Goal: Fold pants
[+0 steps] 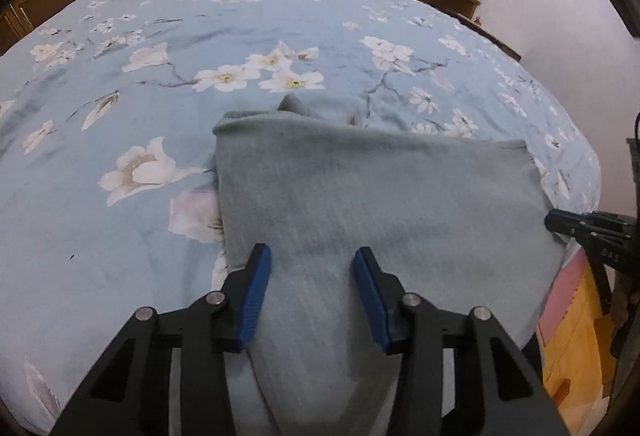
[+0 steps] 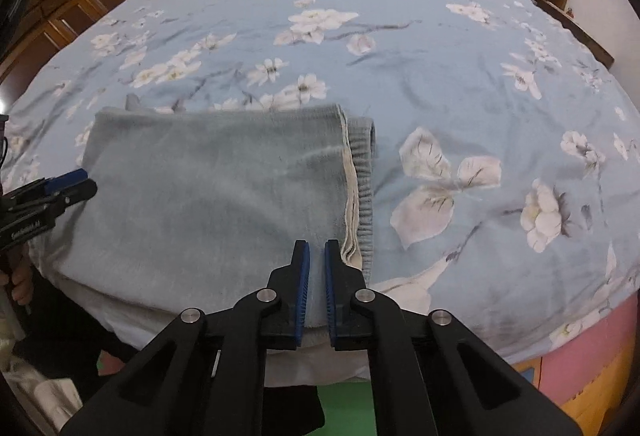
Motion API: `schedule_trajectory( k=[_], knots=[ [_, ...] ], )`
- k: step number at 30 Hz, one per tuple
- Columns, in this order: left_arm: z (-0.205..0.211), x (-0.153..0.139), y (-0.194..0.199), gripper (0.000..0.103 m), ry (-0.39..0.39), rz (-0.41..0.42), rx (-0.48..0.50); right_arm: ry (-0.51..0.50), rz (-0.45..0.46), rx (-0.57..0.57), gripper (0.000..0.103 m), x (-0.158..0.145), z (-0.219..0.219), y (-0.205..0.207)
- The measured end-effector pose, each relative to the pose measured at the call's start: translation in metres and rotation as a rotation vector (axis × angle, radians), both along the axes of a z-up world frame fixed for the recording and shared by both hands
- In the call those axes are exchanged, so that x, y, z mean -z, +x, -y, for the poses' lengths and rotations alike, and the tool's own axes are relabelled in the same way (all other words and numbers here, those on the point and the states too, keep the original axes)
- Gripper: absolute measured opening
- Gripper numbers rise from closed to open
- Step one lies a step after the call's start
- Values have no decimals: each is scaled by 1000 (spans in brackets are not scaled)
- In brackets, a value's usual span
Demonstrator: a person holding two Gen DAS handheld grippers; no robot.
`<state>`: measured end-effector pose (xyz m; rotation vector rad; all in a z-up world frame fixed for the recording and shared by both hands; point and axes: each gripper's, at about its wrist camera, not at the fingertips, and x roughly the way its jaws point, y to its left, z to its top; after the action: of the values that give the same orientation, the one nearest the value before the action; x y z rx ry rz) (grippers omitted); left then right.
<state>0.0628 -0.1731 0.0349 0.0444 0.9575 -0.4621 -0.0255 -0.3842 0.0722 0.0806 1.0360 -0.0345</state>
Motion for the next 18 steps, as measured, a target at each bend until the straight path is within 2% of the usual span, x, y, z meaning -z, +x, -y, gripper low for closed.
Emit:
schedule_trajectory(
  k=[4,8,10,13,15,18],
  knots=[
    [1,-18,4,46,0,46,36,-53,80,-7,8,-22,-9,18],
    [3,-23,29,46,-14,48,-8,-32,59,-5,8,-10,-8,49],
    [3,-18,45,46,-26,37,-26,-76,30,14,8,8,-5,64],
    [4,-7,64,43,-3,19,-51,-17,23,28,8,31,7,70],
    [5,4,74,38,17,-3,-62,1,40,33,8,30,10,67],
    [4,9,75,38,20,9,-60,-2,39,31,8,20,8,64]
  ],
)
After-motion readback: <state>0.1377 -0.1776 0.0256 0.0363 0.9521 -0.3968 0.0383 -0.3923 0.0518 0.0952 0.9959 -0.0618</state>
